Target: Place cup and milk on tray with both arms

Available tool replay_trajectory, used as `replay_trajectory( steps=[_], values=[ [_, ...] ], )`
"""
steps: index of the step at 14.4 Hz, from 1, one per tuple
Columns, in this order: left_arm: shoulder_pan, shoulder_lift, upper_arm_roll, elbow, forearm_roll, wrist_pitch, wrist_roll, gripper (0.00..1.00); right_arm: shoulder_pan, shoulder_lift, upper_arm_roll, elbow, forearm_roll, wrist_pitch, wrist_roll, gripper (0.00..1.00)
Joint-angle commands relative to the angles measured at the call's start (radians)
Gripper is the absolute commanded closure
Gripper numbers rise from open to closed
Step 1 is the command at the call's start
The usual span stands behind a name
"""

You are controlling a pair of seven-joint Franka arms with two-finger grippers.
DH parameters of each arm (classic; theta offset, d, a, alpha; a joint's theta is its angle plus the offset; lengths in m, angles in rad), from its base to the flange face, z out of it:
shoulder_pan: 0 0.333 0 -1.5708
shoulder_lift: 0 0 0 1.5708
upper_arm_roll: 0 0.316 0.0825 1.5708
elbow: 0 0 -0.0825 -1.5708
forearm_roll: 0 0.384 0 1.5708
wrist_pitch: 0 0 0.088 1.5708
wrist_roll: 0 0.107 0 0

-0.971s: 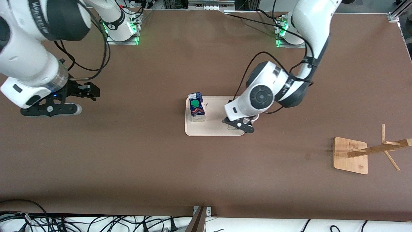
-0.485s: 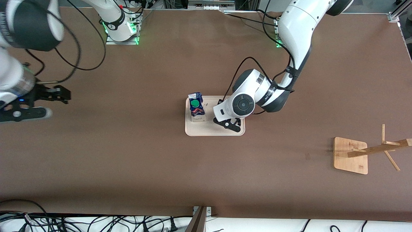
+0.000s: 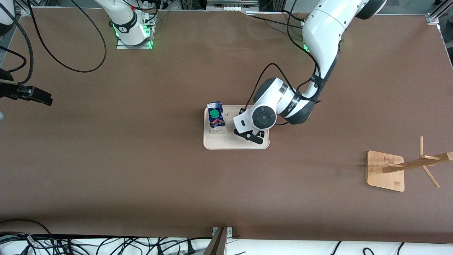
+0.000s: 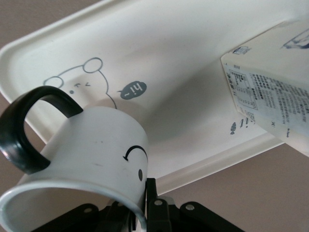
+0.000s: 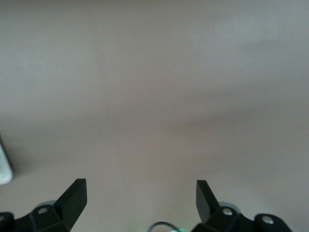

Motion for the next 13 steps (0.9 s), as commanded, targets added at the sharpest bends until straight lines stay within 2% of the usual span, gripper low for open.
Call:
replay_trajectory(
  steps=[1,3,5,6,7,8,13],
  values=[
    [-0.034,0.028,0.028,0.041,-0.022,-0.016,-0.001,1.00,-0.047,-0.067,0.046,-0.127,0.040,0.078,0.089,0.00],
    [-0.037,0.030,0.035,0.040,-0.022,-0.016,-0.001,1.00,-0.061,-0.122,0.046,-0.228,0.042,0.139,0.084,0.00],
    [-0.038,0.030,0.043,0.040,-0.022,-0.016,0.000,1.00,-0.061,-0.119,0.048,-0.221,0.034,0.142,-0.013,0.00],
    [-0.038,0.030,0.045,0.040,-0.022,-0.015,0.005,0.93,-0.063,-0.115,0.048,-0.212,0.031,0.144,-0.114,0.00],
    [-0.037,0.030,0.048,0.040,-0.017,-0.010,0.015,0.09,-0.063,-0.113,0.046,-0.209,0.034,0.147,-0.200,0.00],
    [-0.038,0.030,0.048,0.040,-0.014,-0.003,0.020,0.00,-0.063,-0.116,0.045,-0.209,0.032,0.152,-0.232,0.00],
    [-0.037,0.020,0.049,0.040,-0.025,-0.004,0.006,0.00,-0.063,-0.099,0.034,-0.163,0.020,0.130,-0.223,0.00]
  ],
)
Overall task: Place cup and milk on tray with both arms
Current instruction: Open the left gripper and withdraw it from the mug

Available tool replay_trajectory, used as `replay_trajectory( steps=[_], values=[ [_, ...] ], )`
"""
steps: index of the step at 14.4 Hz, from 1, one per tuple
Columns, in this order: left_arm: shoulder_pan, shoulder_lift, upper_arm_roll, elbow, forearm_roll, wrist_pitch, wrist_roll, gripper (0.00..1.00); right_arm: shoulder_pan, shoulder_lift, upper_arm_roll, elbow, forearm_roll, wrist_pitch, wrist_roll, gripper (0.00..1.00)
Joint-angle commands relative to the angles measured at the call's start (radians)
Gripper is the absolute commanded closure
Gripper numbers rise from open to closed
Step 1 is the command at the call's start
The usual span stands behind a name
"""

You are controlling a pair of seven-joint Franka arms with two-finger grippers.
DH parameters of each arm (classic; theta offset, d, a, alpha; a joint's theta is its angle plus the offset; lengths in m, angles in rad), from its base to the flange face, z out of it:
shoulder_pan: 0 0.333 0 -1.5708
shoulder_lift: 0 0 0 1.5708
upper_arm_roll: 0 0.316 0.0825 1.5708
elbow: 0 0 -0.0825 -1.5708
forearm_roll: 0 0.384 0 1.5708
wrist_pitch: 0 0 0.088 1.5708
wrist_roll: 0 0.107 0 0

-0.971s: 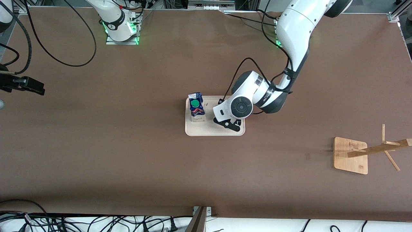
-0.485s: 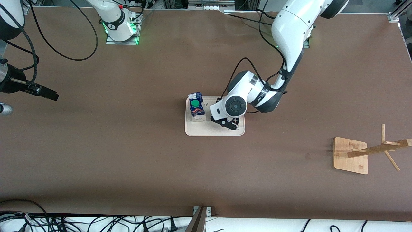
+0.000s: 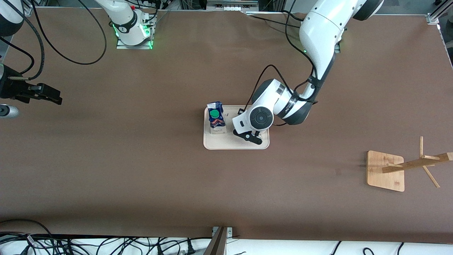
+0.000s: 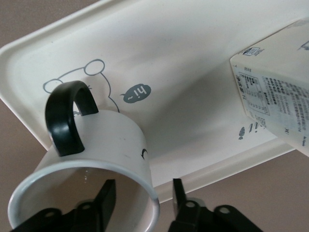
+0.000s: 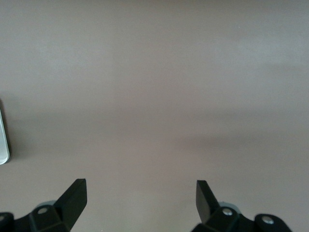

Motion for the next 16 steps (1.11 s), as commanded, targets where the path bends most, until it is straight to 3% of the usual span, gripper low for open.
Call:
replay_trajectory(
  steps=[1,4,7,10,12,16],
  values=[
    [-0.015,0.000,0.028,0.030,-0.048,-0.012,0.006,0.00,-0.025,-0.010,0.014,0.005,-0.017,-0.001,-0.018,0.00],
    [-0.002,-0.078,0.081,0.026,-0.120,-0.033,0.006,0.00,-0.016,-0.010,-0.009,0.005,-0.018,-0.008,-0.018,0.00],
    [0.039,-0.212,0.131,0.016,-0.116,-0.119,0.009,0.00,0.092,-0.012,-0.124,0.000,-0.013,-0.005,-0.018,0.00],
    [0.155,-0.360,0.134,-0.025,-0.076,-0.124,0.012,0.00,0.095,-0.013,-0.126,-0.003,-0.011,-0.007,-0.018,0.00],
    [0.234,-0.462,0.131,-0.056,0.039,-0.153,0.016,0.00,0.090,-0.012,-0.129,-0.003,-0.008,-0.019,-0.021,0.00],
    [0.398,-0.683,0.114,-0.226,0.107,-0.188,0.022,0.00,0.096,-0.012,-0.124,0.002,-0.008,-0.039,-0.015,0.00]
  ],
)
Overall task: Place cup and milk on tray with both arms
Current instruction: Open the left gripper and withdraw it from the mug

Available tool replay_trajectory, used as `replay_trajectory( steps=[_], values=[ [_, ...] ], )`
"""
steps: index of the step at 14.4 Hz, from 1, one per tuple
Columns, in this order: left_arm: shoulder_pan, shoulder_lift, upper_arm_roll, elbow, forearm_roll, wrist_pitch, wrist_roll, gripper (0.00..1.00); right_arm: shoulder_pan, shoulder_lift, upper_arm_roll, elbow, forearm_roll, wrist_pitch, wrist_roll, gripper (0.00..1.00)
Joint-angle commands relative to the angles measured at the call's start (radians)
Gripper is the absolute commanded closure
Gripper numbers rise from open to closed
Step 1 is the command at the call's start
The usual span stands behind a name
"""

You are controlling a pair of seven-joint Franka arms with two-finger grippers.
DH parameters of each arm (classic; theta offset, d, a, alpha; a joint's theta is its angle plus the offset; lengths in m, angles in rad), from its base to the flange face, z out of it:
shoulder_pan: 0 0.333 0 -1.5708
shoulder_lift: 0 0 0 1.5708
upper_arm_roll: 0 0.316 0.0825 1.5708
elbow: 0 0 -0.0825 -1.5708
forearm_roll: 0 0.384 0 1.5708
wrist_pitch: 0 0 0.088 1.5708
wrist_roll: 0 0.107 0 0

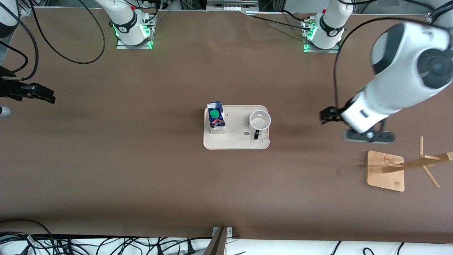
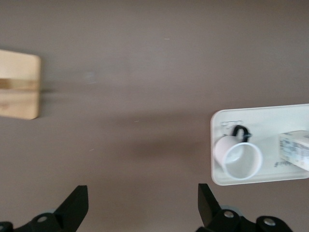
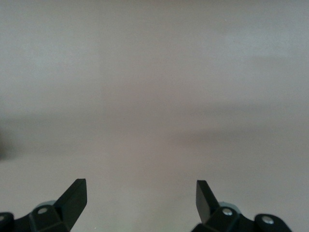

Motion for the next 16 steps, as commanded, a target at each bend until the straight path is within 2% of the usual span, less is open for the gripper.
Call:
replay_trajectory(
  steps=[1,3,5,8,13,16],
  values=[
    [0.099,-0.179,-0.022,-0.180,0.027,0.013,0.028,0.00,0.013,-0.012,-0.011,0.002,0.001,-0.018,-0.008,0.00],
    [0.133,-0.219,-0.022,-0.194,0.030,0.013,0.040,0.00,0.013,-0.010,-0.009,0.002,0.005,-0.018,-0.009,0.00],
    [0.135,-0.224,-0.022,-0.192,0.096,0.014,0.031,0.00,0.013,-0.009,-0.009,0.002,0.013,-0.018,-0.025,0.00],
    [0.134,-0.224,-0.022,-0.188,0.095,0.013,0.029,0.00,0.010,-0.009,-0.007,0.002,0.013,-0.016,-0.118,0.00],
    [0.134,-0.224,-0.022,-0.191,0.081,0.011,0.028,0.00,0.007,-0.007,-0.007,0.002,0.016,-0.016,-0.118,0.00],
    [0.134,-0.224,-0.022,-0.191,0.073,0.010,0.028,0.00,-0.008,-0.006,-0.021,0.002,0.117,-0.010,-0.115,0.00]
  ],
)
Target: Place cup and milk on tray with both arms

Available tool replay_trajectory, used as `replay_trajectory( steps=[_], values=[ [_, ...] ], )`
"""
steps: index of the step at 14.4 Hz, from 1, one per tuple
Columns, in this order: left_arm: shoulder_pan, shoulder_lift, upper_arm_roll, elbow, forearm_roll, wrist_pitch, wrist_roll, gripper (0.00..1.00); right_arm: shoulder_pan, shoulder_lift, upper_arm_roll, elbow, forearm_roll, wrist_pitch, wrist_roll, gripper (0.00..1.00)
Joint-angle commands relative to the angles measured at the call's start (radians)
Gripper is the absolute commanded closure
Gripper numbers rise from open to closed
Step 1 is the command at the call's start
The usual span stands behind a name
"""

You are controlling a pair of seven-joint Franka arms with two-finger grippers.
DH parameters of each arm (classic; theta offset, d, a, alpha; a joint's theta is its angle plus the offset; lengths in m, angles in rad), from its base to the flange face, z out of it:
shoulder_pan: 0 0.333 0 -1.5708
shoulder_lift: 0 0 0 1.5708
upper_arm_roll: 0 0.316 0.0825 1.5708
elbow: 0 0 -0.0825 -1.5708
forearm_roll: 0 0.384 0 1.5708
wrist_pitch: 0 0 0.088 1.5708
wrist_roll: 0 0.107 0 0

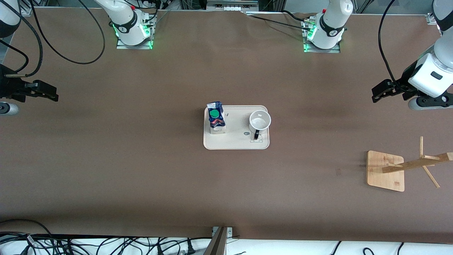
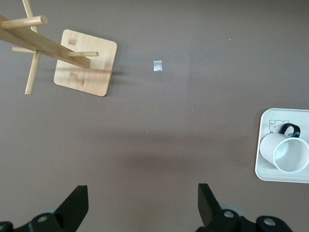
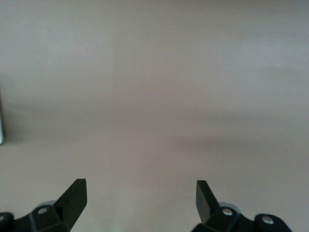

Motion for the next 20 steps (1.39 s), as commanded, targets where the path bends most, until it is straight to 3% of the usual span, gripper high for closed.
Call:
replay_trajectory(
  steps=[1,20],
  values=[
    [0.004,-0.014,-0.007,-0.012,-0.003,0.006,-0.005,0.00,-0.016,-0.006,-0.014,0.002,0.063,-0.007,-0.017,0.00],
    [0.004,0.024,-0.009,0.074,-0.004,0.006,-0.008,0.00,-0.009,-0.003,-0.009,0.007,-0.032,-0.002,-0.027,0.00]
  ],
)
